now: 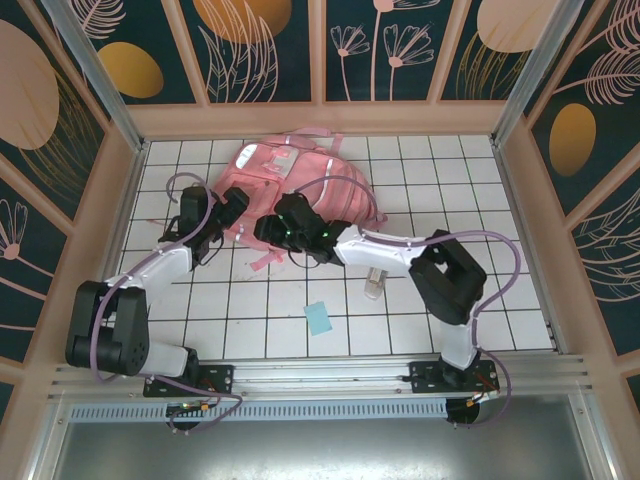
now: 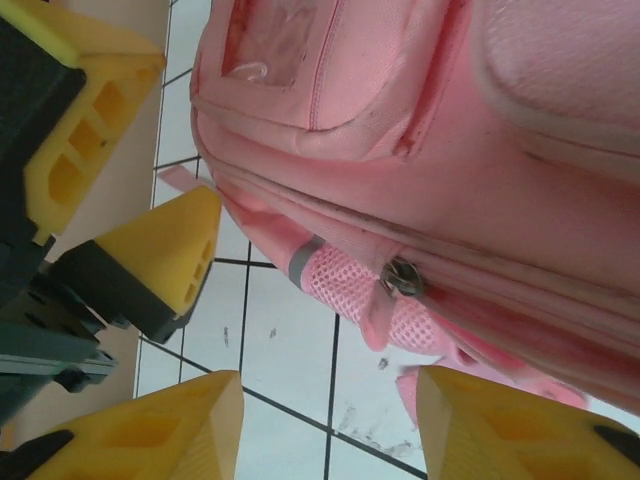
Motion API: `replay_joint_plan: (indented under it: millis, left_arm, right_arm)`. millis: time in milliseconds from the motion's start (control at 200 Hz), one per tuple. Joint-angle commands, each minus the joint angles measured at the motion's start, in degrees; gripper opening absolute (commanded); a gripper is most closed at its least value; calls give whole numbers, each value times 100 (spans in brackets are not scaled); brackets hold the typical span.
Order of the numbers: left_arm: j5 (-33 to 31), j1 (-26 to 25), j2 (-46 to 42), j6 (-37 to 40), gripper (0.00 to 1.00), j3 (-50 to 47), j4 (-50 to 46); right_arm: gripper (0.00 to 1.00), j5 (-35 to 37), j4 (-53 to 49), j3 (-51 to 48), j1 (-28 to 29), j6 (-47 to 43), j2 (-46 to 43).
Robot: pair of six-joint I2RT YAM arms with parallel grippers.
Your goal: Pack the student bag
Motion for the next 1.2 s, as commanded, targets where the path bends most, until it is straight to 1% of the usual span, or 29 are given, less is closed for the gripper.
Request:
replay_joint_plan:
  millis: [0,75,180,360,460,485,585,670,740,851,1016,1131,1196]
  left_arm:
    - [-59,34,262,-435,91,-310,874]
    - [81,33,408,-549,86,-449,1246]
    - [170,33,516,-613,76,-603,1618]
    - [390,33,597,-751,74,-752,1943]
    - [466,29,574,-827,74,-831,2044]
    - [482,33,566,-851,74,-847,2073]
    - [535,33,530,-977,74,-974,2199]
    - [563,33,496,-1062,74,-1067,2288]
    - [557,27,469,-1087,74,-1099,2303]
    - [530,25,475,-1101,74,-1102,2335]
    - [599,24,505,-1148,74,-1125,2404]
    - [577,29,470,-1135,74,-1161,2395]
    - [579,25,462,-1146,74,-1179,2399]
  right_arm:
    - [45,-408,253,176,-39,550,309]
    - [45,-582,329,186,-47,749,489]
    - [45,-565,407,167,-60,916,628]
    - [45,-477,568,344,-111,1116,940]
    - [44,-276,537,549,-119,1155,1134]
    - [42,-187,525,594,-121,1130,1170]
    - [41,225,158,859,-104,1077,1314]
    - [41,1076,-600,1203,-16,917,1397]
    - [42,1496,-1086,1367,40,709,1383]
    - [42,2135,-1518,1358,150,487,1245]
    - [43,2568,-1981,1585,160,207,1359]
    - [43,2705,-1857,1613,152,-19,1459]
    - [42,2710,-1910,1809,121,-83,1630]
